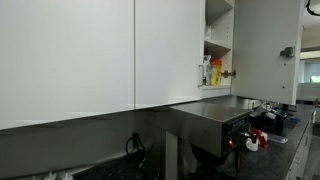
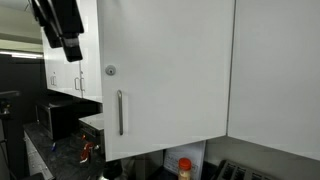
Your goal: Open the right door on the third upper cabinet from the left, remove the container of sugar from the cabinet and place it on top of the coffeemaker
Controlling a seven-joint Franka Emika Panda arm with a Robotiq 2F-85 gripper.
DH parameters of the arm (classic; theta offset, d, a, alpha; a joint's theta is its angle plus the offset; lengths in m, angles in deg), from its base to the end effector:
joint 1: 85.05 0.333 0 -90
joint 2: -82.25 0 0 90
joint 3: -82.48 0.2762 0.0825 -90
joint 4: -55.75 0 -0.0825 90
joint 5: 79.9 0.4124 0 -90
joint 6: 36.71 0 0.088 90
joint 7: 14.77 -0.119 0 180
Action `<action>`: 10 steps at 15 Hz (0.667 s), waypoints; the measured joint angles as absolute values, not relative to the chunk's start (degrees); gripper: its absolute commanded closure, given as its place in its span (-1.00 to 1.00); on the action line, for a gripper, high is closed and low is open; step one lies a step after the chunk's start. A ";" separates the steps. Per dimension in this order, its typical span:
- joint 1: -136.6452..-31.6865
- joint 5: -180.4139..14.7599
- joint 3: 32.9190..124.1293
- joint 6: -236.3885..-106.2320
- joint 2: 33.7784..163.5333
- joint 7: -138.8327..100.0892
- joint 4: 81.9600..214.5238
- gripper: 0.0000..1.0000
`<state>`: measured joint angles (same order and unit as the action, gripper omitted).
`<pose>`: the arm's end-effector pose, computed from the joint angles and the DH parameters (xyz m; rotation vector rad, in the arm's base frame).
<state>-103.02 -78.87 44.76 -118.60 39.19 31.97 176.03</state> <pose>0.1786 -0.3617 0.5845 -2.7800 0.0037 -0.4334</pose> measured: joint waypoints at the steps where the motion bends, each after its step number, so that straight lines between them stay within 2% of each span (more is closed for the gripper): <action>1: -103.21 -79.73 45.39 -117.43 37.80 30.68 176.22 -1.00; 10: -103.48 -86.80 52.80 -109.68 23.87 17.73 181.83 -1.00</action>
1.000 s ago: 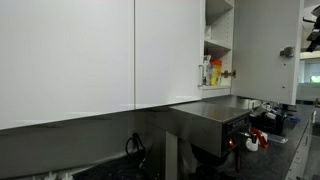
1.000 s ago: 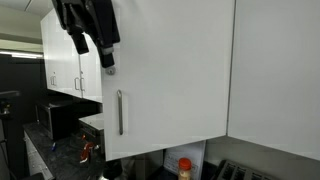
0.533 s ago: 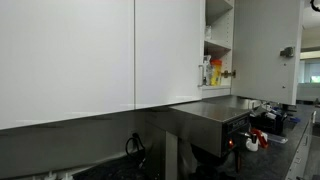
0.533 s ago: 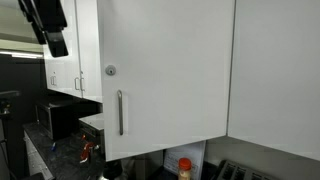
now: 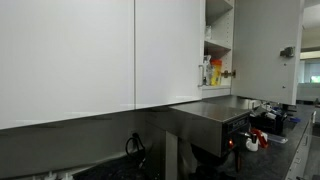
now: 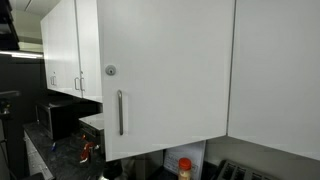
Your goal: Open the right door on the third upper cabinet from the left, remove the container of sugar from the cabinet and place it on top of the coffeemaker
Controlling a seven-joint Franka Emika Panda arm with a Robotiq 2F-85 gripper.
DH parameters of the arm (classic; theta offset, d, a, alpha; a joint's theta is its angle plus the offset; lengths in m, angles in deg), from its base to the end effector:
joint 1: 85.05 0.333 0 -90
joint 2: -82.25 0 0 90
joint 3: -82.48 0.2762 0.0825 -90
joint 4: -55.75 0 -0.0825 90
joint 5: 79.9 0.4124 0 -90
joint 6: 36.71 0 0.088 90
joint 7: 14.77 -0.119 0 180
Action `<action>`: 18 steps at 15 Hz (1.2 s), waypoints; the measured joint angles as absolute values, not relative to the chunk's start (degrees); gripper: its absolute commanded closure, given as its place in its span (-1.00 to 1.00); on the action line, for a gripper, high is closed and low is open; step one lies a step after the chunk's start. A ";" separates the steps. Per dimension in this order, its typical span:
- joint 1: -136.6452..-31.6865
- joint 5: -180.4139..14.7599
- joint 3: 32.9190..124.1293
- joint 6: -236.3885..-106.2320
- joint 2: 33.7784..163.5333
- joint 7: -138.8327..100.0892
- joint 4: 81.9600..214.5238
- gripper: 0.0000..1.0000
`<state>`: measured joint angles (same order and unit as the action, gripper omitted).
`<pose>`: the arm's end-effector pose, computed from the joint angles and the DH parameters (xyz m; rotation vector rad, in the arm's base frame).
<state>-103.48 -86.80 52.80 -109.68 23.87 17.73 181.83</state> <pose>0.1409 -0.2829 0.6171 -2.8696 0.1252 -0.2808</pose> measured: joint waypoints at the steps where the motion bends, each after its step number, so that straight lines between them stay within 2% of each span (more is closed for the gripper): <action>1: -103.39 -87.39 54.01 -108.86 22.25 16.03 182.89 -1.00; 9: -97.71 -88.68 63.05 -105.29 13.43 5.09 190.92 -1.00; 18: -88.48 -88.59 67.26 -104.14 14.22 0.23 193.24 -1.00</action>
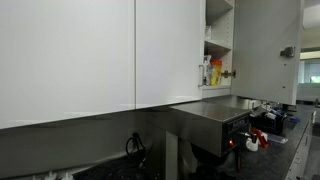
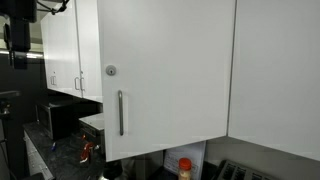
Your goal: Open the right door on the third upper cabinet from the left, remove the container of sugar from the cabinet and place it on top of the coffeemaker
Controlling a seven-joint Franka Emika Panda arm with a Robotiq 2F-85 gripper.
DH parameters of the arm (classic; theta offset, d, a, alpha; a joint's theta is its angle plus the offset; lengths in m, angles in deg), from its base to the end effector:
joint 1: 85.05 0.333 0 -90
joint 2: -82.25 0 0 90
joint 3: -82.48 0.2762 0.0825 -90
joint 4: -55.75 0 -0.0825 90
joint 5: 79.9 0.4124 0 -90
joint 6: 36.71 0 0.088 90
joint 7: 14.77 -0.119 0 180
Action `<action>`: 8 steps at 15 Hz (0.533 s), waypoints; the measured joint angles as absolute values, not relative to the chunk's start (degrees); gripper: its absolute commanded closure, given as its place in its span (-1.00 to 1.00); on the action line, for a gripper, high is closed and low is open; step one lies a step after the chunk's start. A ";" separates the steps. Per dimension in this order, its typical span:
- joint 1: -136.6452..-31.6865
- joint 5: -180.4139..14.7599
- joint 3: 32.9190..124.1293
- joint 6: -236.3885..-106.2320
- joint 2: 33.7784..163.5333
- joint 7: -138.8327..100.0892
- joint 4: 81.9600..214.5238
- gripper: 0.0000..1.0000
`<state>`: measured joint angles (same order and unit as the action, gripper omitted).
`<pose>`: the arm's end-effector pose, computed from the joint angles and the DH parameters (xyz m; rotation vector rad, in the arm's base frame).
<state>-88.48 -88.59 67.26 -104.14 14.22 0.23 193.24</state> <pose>0.2015 -0.1228 0.5979 -3.0268 -0.0786 0.0471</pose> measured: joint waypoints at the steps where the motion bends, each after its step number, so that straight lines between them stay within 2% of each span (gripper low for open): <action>1: -87.56 -88.40 67.41 -104.31 14.76 0.02 193.30 -1.00; 8: -82.38 -87.44 69.51 -109.09 22.37 -0.60 194.02 -1.00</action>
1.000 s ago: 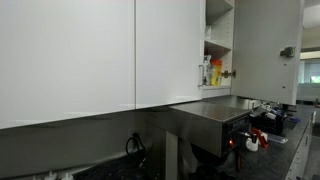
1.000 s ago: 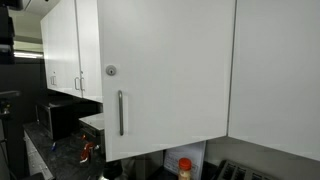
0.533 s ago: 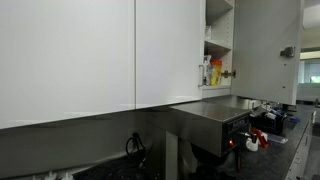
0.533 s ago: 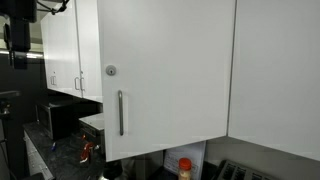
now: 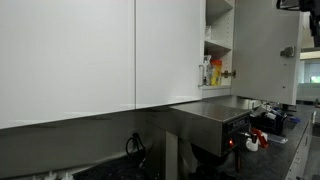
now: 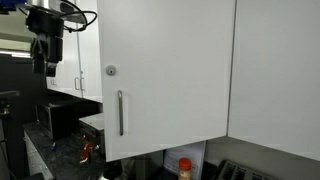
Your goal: Open the right door on the third upper cabinet from the left, remove the container of sugar from the cabinet and place it on top of the coffeemaker
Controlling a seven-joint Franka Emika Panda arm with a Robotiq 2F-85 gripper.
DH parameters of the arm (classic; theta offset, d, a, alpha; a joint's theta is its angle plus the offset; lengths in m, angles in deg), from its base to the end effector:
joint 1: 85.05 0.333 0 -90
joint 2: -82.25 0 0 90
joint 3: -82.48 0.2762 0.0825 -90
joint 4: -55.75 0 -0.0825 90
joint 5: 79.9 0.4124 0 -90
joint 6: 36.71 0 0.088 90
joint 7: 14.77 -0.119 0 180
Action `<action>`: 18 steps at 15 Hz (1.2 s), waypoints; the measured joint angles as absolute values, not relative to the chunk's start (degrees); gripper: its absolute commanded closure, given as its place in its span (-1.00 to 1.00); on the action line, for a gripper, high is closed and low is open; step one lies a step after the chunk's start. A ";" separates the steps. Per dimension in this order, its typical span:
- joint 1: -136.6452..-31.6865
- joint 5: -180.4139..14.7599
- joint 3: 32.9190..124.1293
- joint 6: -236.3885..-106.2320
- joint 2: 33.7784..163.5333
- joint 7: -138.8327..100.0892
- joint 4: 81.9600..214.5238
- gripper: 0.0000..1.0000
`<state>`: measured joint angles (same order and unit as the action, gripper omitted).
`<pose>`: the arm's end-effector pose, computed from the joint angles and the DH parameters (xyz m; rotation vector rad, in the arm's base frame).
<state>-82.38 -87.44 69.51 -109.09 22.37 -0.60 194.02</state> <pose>0.2623 -0.0836 0.5692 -3.0425 -0.2405 0.1627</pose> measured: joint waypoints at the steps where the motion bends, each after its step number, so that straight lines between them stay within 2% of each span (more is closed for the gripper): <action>1: -82.19 -87.43 69.72 -110.12 23.83 -0.67 194.03 -1.00; 18: -85.85 -87.79 72.23 -159.61 36.88 -8.42 206.85 -1.00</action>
<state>-85.85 -87.79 72.23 -159.61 36.88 -8.42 206.85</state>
